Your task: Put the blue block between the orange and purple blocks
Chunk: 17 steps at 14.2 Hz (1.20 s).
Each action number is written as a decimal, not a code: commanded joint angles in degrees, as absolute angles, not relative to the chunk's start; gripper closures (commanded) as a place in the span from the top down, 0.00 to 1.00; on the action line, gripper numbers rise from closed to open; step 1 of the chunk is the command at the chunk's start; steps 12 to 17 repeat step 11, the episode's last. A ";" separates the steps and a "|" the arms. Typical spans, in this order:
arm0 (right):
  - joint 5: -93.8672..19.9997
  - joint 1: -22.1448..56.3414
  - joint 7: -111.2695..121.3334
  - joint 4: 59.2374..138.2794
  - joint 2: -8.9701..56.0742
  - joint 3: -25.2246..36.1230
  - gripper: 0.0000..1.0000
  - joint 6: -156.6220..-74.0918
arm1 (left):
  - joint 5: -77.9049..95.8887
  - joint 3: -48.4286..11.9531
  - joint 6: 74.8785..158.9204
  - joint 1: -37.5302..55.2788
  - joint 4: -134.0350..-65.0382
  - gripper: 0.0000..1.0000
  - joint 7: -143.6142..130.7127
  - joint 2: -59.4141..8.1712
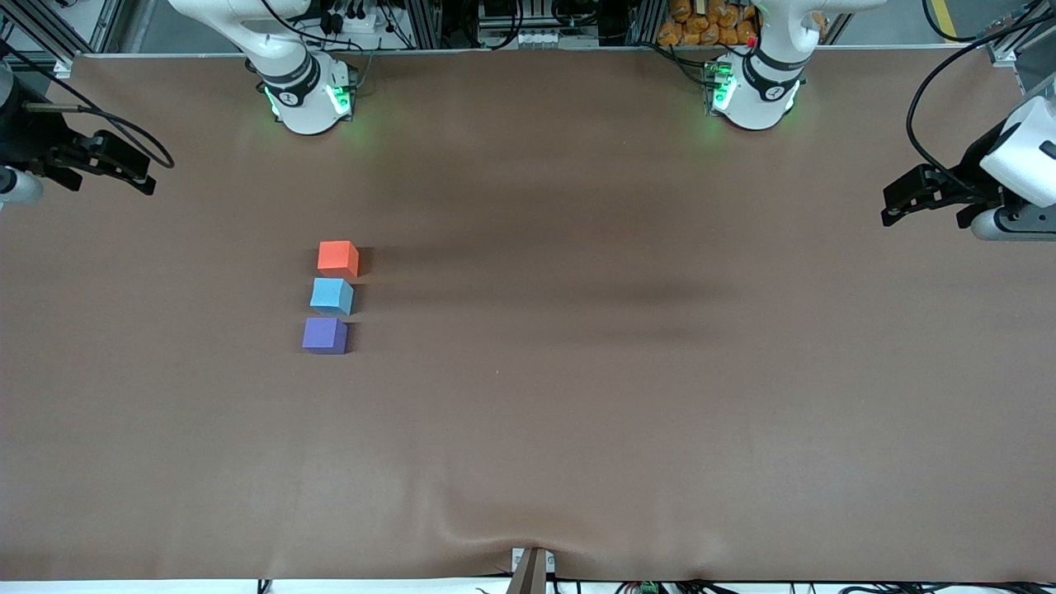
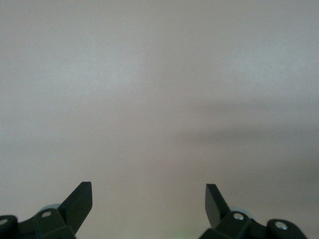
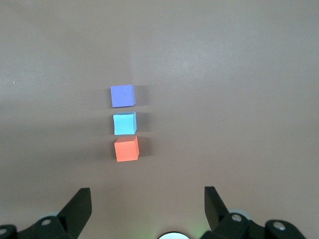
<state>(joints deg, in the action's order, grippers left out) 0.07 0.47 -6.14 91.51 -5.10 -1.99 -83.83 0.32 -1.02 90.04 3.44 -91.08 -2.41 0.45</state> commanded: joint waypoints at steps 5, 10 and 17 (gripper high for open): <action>2.81 0.97 -5.54 91.23 -6.15 -1.93 1.00 -84.46 | 1.23 -1.14 89.82 3.16 -90.70 1.00 -2.02 0.44; 3.87 0.97 -4.66 91.23 -6.06 -1.93 1.00 -84.46 | 1.23 -1.14 89.82 3.16 -90.79 1.00 -2.11 0.35; 3.69 0.97 -4.66 91.23 -6.06 -1.93 1.00 -84.64 | 1.23 -1.14 89.82 3.16 -90.79 1.00 -2.11 0.44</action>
